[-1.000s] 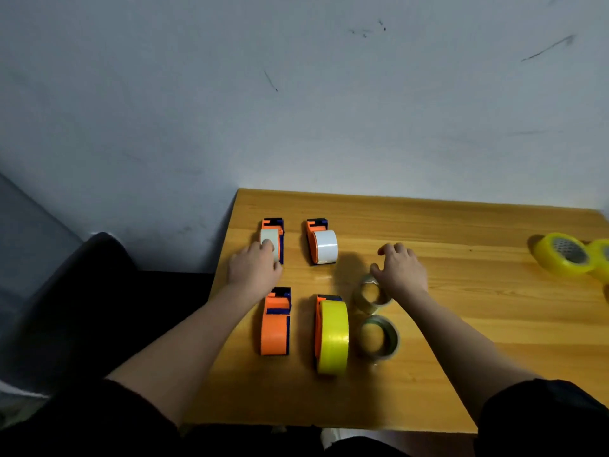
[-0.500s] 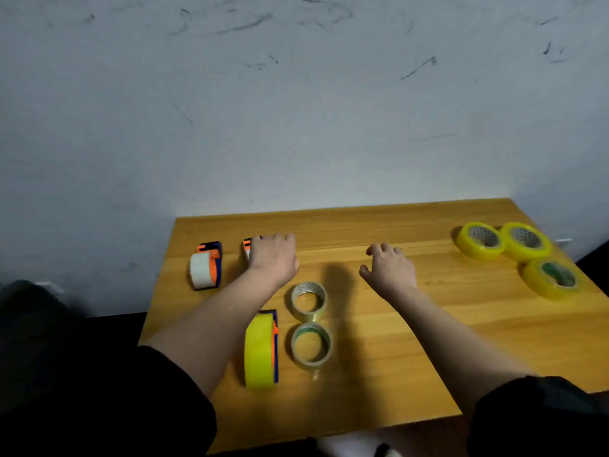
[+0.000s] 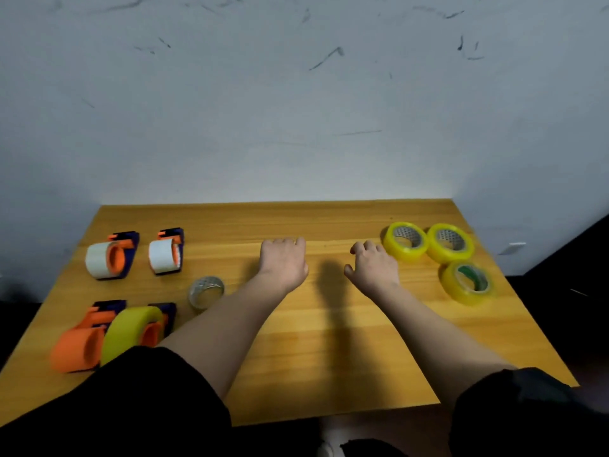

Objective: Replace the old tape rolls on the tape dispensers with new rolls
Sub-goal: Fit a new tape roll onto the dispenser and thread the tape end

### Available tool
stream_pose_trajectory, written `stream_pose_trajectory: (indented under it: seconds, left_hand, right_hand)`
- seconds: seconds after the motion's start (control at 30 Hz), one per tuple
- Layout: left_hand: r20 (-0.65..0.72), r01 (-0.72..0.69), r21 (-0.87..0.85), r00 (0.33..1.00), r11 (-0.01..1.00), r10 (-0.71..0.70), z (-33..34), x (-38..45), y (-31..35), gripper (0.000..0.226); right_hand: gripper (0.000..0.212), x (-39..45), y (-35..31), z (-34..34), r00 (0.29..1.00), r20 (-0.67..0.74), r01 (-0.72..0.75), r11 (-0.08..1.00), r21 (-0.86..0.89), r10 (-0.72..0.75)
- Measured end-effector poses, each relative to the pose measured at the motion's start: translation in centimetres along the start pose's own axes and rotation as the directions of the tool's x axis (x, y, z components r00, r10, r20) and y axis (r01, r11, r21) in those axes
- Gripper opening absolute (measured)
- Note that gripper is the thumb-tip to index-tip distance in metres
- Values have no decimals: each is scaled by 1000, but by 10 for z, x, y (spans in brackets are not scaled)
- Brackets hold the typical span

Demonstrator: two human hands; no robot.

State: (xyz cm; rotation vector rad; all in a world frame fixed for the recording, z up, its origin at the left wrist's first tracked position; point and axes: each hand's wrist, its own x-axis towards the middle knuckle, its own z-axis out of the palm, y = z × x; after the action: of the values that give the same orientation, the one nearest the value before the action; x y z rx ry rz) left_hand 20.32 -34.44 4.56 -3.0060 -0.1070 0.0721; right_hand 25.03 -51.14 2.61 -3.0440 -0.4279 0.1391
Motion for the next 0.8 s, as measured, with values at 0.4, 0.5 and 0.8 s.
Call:
stream_pose_trajectory:
  seconds: [0.4, 0.5, 0.8]
  left_hand:
    - [7, -208, 15, 978, 978, 208, 2, 31, 70, 34]
    - [26, -210, -10, 977, 978, 210, 2, 39, 87, 34]
    - [85, -176, -40, 980, 984, 179, 8, 77, 172, 33]
  right_hand:
    - [42, -2, 71, 2, 993, 10, -115, 993, -27, 115]
    - [44, 1, 92, 2, 990, 42, -130, 991, -42, 132]
    - [51, 26, 194, 15, 977, 167, -120, 989, -89, 133]
